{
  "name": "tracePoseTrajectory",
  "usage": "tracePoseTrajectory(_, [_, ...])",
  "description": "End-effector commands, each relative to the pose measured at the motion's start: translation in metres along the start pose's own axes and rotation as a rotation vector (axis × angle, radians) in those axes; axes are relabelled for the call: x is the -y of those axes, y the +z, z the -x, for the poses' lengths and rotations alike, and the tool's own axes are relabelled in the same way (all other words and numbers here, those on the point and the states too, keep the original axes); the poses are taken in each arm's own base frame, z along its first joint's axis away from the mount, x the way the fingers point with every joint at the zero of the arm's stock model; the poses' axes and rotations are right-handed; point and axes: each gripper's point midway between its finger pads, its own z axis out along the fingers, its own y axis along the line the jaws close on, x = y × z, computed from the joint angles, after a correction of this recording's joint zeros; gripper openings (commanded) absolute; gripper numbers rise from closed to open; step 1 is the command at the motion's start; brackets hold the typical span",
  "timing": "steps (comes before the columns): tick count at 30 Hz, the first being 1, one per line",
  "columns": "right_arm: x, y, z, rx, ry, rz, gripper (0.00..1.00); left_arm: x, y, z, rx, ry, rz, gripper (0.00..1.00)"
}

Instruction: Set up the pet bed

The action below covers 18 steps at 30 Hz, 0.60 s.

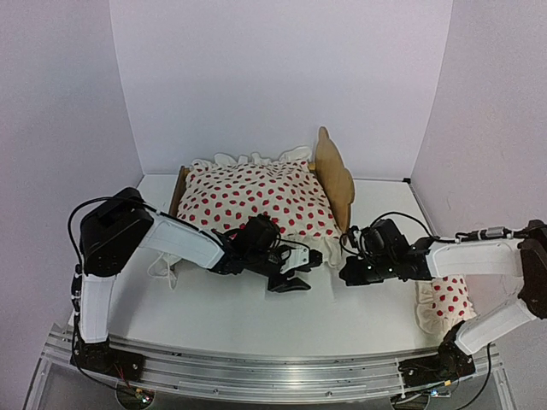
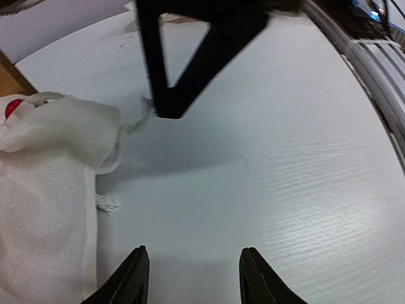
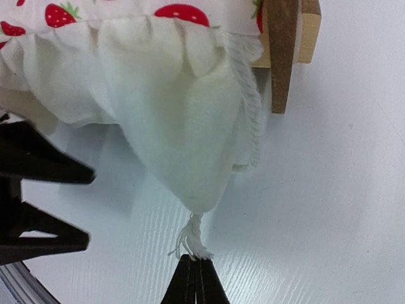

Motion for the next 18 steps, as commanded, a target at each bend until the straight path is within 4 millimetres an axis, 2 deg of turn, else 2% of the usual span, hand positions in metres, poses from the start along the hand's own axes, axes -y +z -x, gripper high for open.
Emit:
tracePoseTrajectory(1, [-0.016, -0.013, -0.004, -0.071, -0.016, 0.077, 0.00, -0.042, 0.023, 0.009, 0.019, -0.178, 0.200, 0.47])
tracePoseTrajectory(4, [-0.016, -0.009, -0.001, -0.078, -0.037, 0.076, 0.00, -0.040, 0.041, -0.002, -0.009, -0.289, 0.247, 0.47])
tracePoseTrajectory(8, [-0.018, -0.004, 0.004, -0.083, -0.051, 0.079, 0.00, -0.051, 0.059, -0.026, -0.063, -0.450, 0.347, 0.46])
tracePoseTrajectory(10, [-0.018, -0.004, 0.005, -0.083, -0.053, 0.081, 0.00, -0.059, 0.063, -0.025, -0.044, -0.490, 0.378, 0.46])
tracePoseTrajectory(14, [-0.021, -0.005, 0.008, -0.081, -0.057, 0.101, 0.00, -0.075, 0.068, -0.036, -0.054, -0.593, 0.470, 0.45])
tracePoseTrajectory(18, [-0.025, -0.007, 0.011, -0.080, -0.065, 0.120, 0.00, -0.076, 0.073, -0.048, -0.067, -0.641, 0.497, 0.37])
